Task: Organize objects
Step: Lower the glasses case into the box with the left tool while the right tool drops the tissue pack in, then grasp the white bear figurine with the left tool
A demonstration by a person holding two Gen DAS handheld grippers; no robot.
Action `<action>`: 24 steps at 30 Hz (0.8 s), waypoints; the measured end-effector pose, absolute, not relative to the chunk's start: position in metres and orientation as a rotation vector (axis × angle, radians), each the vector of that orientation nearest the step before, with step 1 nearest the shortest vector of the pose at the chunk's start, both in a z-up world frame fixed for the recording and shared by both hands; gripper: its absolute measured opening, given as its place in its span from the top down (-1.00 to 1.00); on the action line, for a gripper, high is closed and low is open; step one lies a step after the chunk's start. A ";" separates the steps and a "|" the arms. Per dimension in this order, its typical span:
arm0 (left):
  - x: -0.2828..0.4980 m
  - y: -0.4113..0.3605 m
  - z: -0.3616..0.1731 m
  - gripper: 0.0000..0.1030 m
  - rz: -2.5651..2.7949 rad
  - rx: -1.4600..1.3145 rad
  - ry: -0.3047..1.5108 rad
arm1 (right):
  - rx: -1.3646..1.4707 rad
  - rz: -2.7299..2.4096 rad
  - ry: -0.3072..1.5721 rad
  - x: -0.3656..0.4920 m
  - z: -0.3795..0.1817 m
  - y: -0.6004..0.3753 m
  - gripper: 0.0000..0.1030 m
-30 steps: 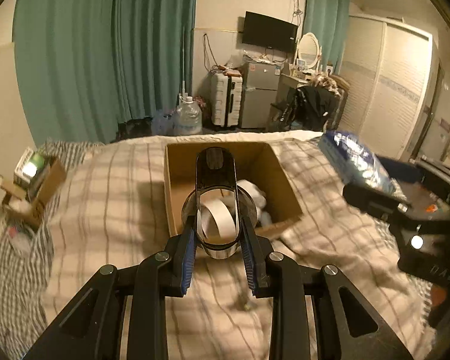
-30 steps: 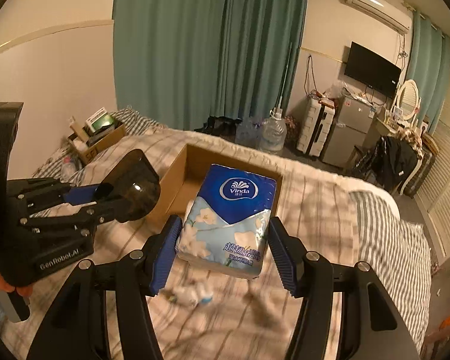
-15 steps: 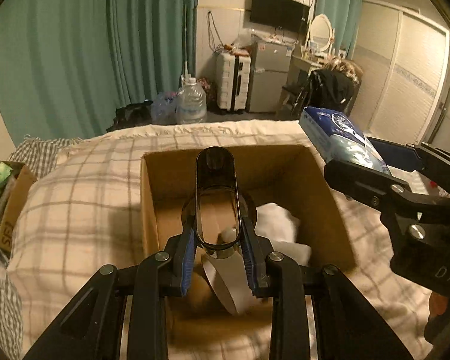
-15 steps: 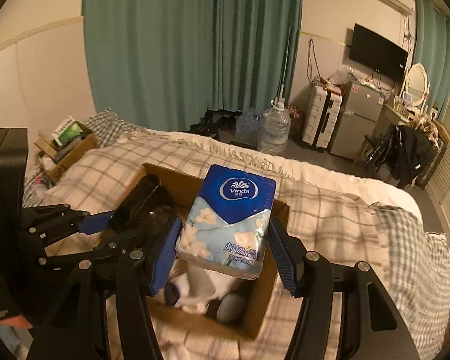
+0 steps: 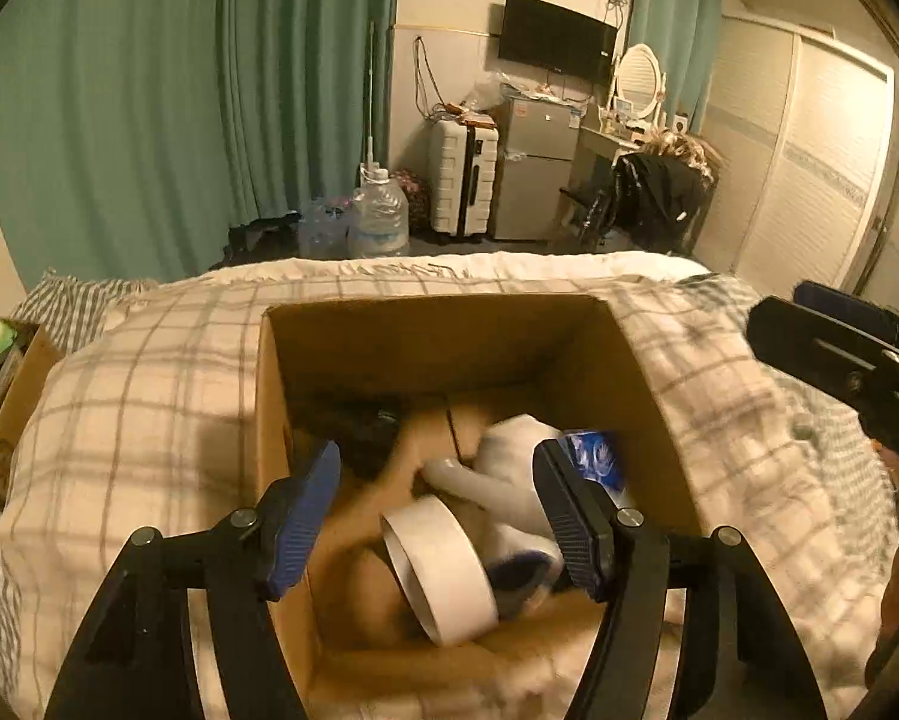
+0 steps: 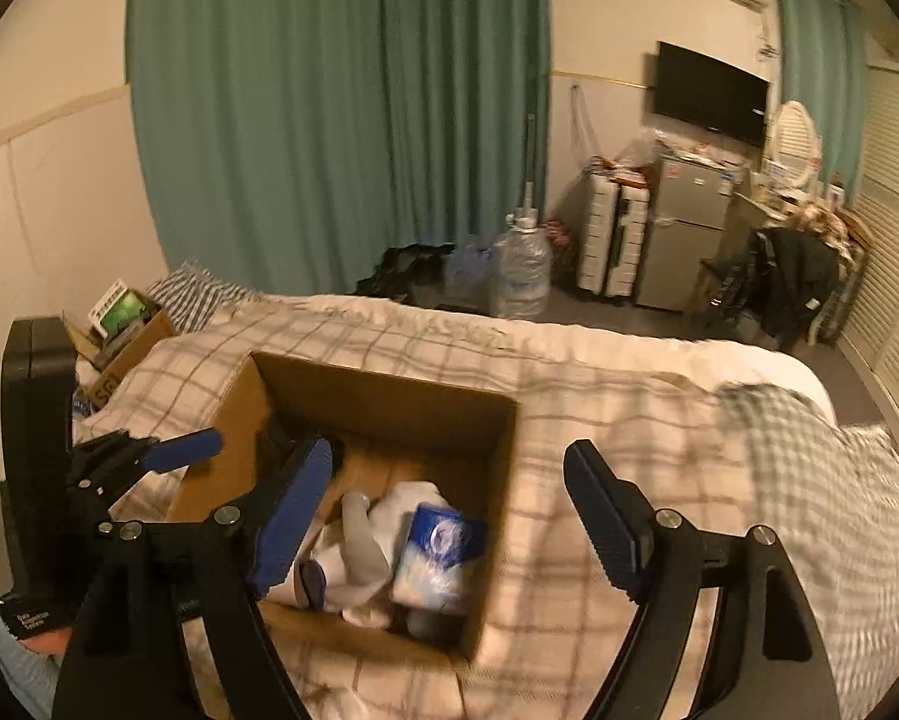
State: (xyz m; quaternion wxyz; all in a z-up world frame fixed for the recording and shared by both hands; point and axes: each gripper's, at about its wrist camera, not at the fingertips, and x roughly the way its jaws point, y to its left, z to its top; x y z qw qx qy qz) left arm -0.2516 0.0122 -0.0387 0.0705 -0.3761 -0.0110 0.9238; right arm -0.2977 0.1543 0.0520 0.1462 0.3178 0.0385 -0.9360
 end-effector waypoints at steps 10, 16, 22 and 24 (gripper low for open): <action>-0.159 0.008 0.027 -0.71 2.848 -1.043 -0.012 | 0.841 -2.752 0.237 -0.193 0.117 0.170 -0.57; -0.114 0.006 0.038 -0.86 2.869 -1.000 -0.032 | 0.787 -2.762 0.215 -0.144 0.131 0.169 -0.72; -0.093 0.000 0.024 -0.88 2.892 -1.025 -0.052 | 0.789 -2.767 0.278 -0.127 0.113 0.154 -0.77; -0.091 -0.001 0.012 -0.89 2.900 -1.045 -0.068 | 0.811 -2.774 0.280 -0.129 0.098 0.152 -0.78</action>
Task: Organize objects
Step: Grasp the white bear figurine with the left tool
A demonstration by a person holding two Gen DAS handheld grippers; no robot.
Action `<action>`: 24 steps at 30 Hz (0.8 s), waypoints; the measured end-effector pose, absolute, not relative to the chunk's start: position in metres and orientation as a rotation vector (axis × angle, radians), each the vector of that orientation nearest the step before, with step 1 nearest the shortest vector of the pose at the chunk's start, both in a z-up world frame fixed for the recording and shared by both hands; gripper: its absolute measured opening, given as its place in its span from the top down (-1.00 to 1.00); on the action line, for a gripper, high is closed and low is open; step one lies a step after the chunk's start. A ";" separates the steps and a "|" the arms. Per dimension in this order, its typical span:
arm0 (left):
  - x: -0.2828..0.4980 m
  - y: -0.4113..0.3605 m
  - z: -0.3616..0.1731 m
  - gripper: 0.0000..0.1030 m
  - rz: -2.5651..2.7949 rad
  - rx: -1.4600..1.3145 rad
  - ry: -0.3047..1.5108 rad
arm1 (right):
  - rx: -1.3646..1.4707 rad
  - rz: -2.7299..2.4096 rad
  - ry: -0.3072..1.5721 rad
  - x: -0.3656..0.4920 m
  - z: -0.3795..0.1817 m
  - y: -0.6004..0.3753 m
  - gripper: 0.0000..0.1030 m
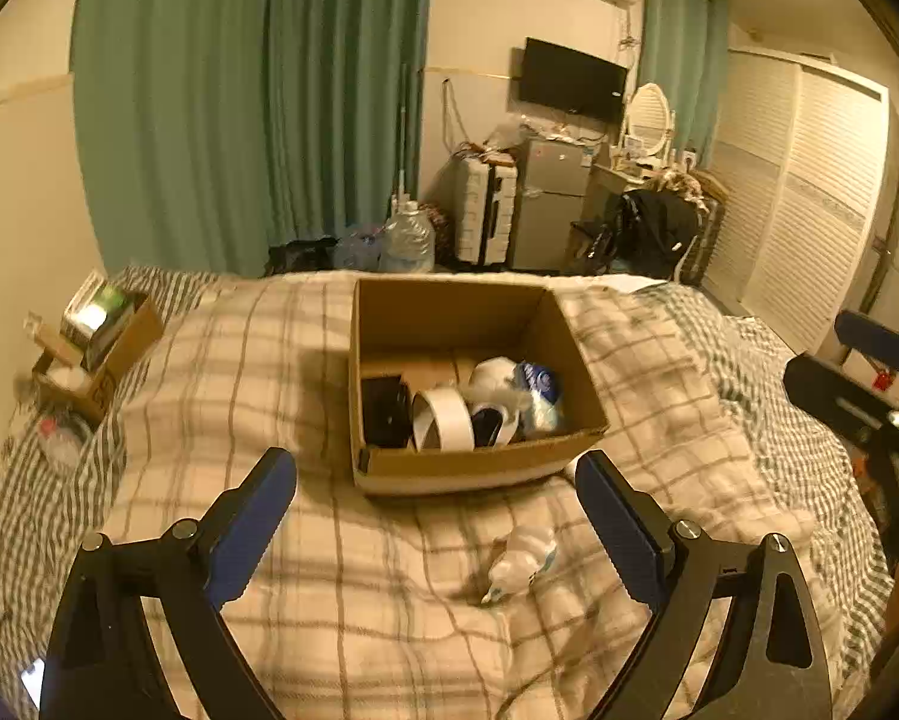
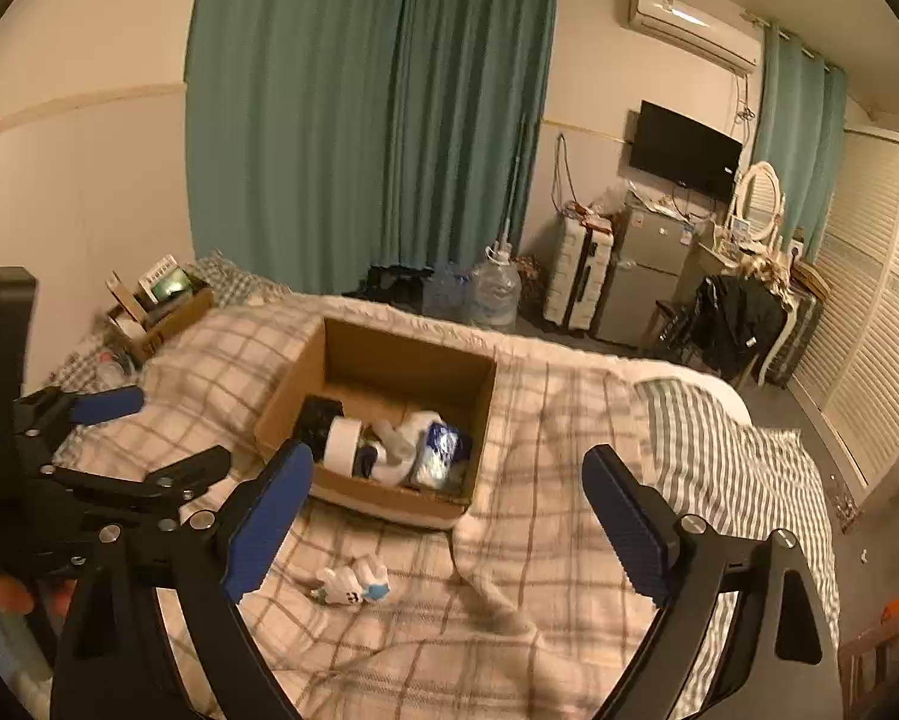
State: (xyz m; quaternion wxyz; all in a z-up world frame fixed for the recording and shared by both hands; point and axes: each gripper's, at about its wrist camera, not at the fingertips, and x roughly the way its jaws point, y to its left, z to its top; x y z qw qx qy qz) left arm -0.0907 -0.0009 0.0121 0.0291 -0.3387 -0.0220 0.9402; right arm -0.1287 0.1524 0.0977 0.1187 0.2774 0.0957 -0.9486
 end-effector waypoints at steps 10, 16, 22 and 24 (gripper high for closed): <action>-0.102 0.006 -0.063 -0.89 2.869 -1.221 -0.091 | 1.057 -2.744 0.301 -0.165 -0.003 0.159 -0.83; -0.116 0.022 -0.111 -0.89 2.776 -1.364 -0.051 | 1.260 -2.688 0.314 -0.181 -0.051 0.170 -0.86; -0.130 0.047 -0.149 -0.89 2.659 -1.504 0.082 | 1.366 -2.669 0.314 -0.188 -0.067 0.176 -0.86; -0.135 0.052 -0.157 -0.89 2.637 -1.530 0.104 | 1.397 -2.682 0.314 -0.189 -0.071 0.180 -0.86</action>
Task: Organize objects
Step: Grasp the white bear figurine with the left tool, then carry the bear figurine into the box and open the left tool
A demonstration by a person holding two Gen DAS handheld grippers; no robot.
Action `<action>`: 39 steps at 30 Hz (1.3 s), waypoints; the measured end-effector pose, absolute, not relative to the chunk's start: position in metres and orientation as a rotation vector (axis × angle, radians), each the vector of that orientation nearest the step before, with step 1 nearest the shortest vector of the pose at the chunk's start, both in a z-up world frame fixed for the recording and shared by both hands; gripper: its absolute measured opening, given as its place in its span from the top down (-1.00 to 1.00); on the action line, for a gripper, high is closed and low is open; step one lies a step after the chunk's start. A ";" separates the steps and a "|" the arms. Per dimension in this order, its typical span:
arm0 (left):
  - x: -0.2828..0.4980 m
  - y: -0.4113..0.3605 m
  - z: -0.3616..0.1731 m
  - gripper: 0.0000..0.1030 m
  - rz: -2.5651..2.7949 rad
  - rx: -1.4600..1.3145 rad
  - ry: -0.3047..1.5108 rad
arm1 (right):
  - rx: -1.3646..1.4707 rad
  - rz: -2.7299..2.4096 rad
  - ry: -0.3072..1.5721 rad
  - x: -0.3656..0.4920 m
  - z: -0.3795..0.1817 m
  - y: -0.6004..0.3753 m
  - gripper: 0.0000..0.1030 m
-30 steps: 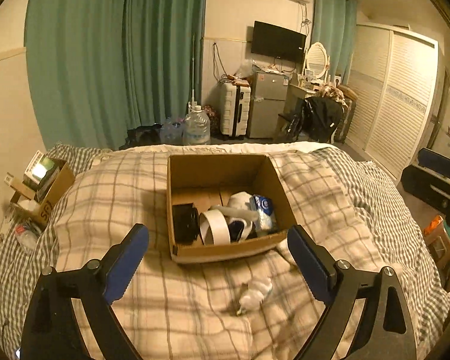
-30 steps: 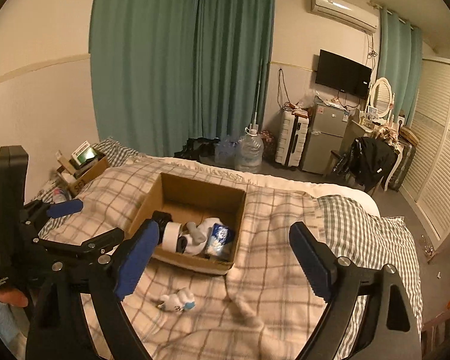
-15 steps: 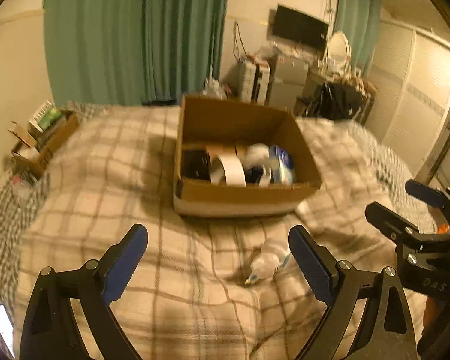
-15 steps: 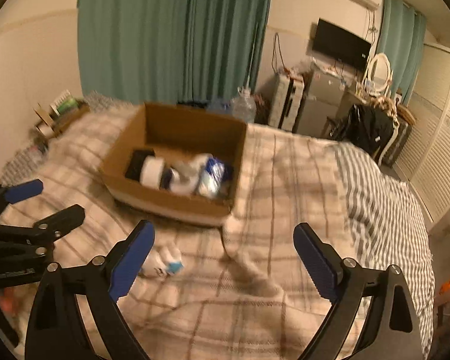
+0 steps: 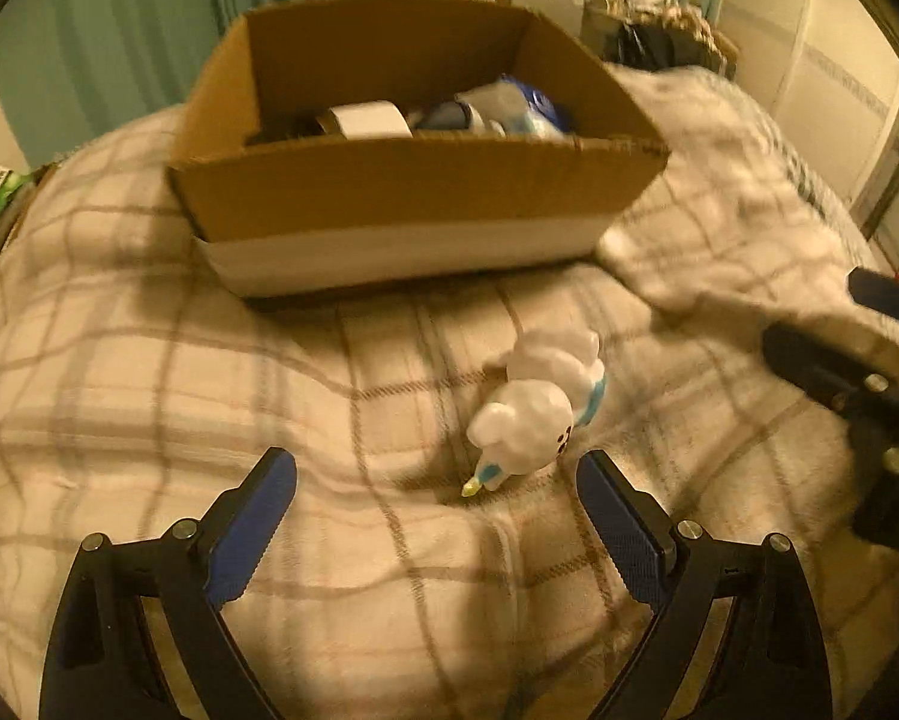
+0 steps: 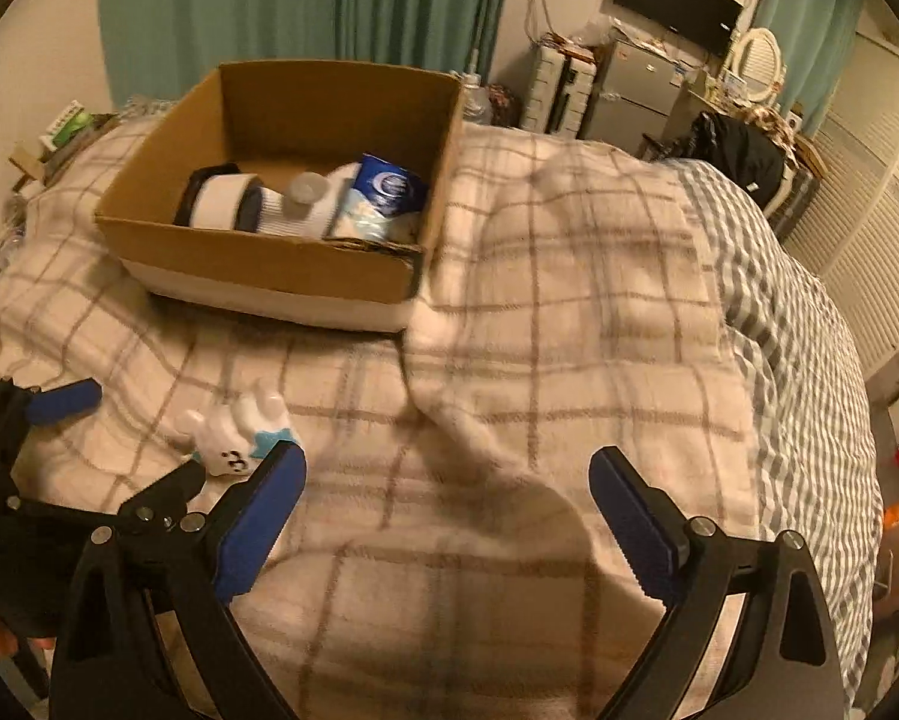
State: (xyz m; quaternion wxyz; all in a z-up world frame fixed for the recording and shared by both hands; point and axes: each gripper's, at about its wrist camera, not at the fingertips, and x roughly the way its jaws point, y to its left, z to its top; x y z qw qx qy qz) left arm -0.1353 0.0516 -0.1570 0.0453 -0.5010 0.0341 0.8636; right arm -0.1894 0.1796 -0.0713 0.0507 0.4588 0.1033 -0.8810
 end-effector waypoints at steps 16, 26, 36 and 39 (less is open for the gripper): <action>-0.171 0.083 -0.191 -0.01 2.421 -1.584 0.107 | 1.520 -2.632 0.271 -0.200 -0.090 0.184 -0.86; -0.150 0.077 -0.178 0.01 2.438 -1.570 0.113 | 1.418 -2.708 0.298 -0.186 -0.075 0.182 -0.86; -0.110 0.048 -0.112 0.03 2.557 -1.400 0.021 | 1.178 -2.810 0.309 -0.146 -0.021 0.168 -0.86; -0.095 0.040 -0.089 0.04 2.589 -1.336 0.014 | 1.139 -2.847 0.303 -0.133 -0.004 0.169 -0.86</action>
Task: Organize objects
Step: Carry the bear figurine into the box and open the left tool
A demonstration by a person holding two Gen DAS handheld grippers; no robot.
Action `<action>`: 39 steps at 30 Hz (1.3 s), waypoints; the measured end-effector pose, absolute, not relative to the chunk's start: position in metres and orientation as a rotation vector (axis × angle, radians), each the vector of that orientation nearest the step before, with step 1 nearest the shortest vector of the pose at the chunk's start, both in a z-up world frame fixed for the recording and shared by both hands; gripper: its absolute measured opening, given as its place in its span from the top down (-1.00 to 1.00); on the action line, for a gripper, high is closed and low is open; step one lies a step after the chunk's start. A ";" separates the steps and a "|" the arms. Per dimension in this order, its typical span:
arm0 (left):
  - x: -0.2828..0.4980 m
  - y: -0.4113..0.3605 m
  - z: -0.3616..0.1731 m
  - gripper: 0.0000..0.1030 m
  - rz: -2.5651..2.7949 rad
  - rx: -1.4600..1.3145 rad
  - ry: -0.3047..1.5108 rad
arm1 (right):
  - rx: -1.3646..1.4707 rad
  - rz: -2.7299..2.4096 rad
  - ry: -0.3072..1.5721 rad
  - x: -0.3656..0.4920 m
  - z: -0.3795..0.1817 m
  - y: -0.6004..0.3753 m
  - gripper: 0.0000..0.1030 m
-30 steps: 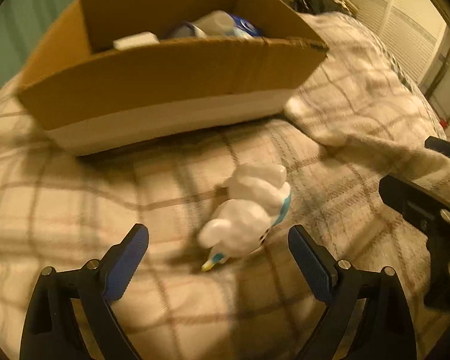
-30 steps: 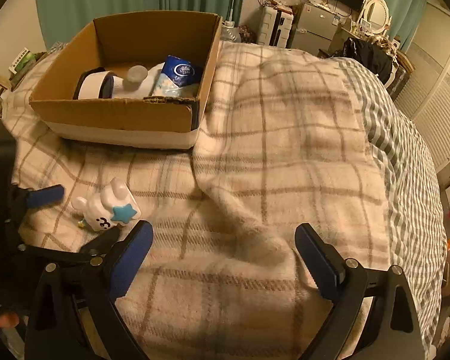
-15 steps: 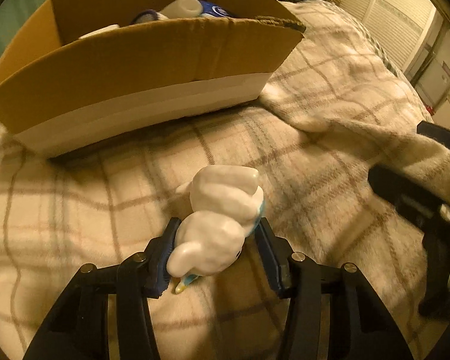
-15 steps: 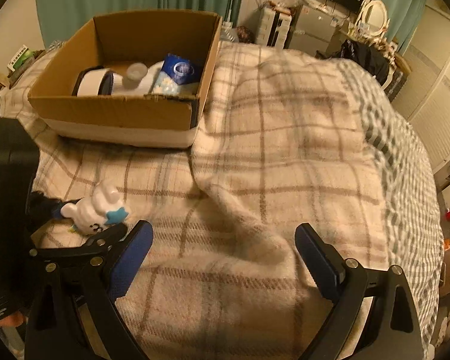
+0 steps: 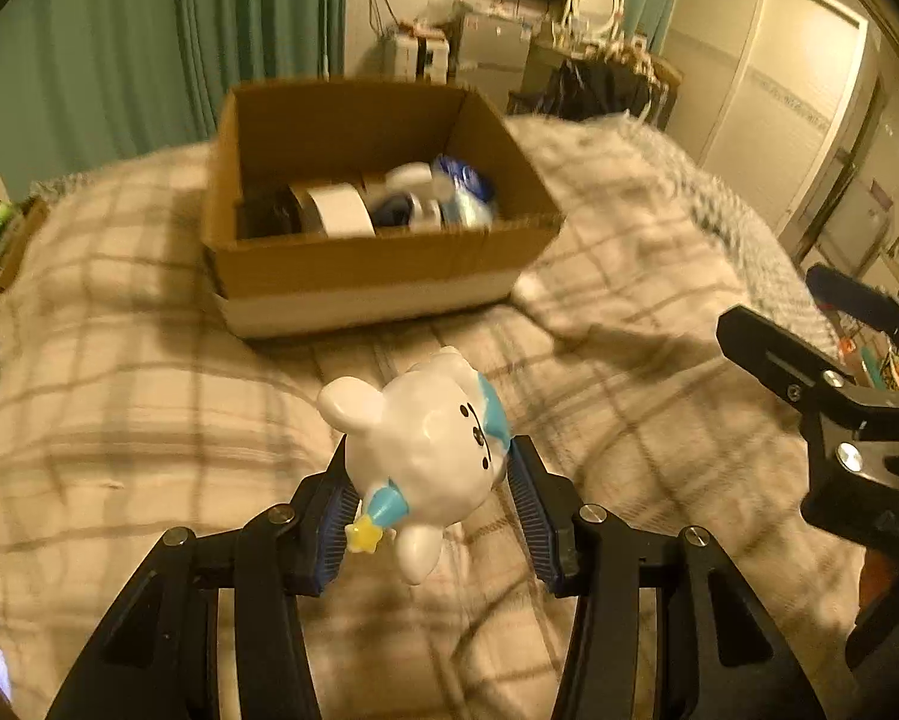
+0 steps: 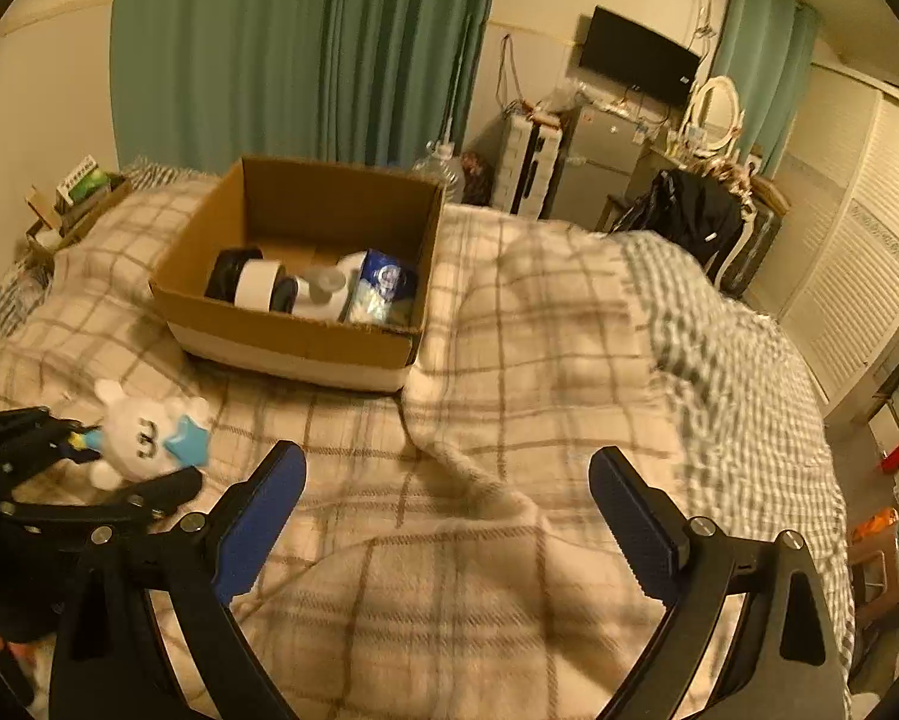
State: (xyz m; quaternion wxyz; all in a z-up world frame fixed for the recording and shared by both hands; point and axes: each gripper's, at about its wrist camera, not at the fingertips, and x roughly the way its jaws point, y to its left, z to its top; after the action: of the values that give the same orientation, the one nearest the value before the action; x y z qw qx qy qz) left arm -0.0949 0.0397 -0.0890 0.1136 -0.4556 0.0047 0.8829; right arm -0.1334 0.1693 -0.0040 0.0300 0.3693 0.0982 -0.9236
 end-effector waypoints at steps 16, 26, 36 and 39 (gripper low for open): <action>-0.097 -0.004 0.040 0.04 2.786 -1.001 -0.027 | 0.819 -2.806 0.203 -0.139 0.112 0.158 -0.86; -0.202 -0.002 0.053 0.04 2.867 -0.997 0.035 | 0.774 -2.765 0.155 -0.231 0.124 0.133 -0.86; -0.293 0.006 -0.026 0.04 2.805 -1.148 0.078 | 0.909 -2.786 0.009 -0.341 0.057 0.149 -0.86; -0.311 0.010 -0.052 0.04 2.781 -1.197 0.083 | 0.979 -2.777 0.010 -0.364 0.027 0.153 -0.85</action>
State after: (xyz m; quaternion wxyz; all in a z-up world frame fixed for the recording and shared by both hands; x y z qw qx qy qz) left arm -0.3109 0.0104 -0.0520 0.0566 -0.3947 0.0274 0.9167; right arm -0.3635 0.1531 0.0269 0.0985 0.3310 0.0035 -0.9385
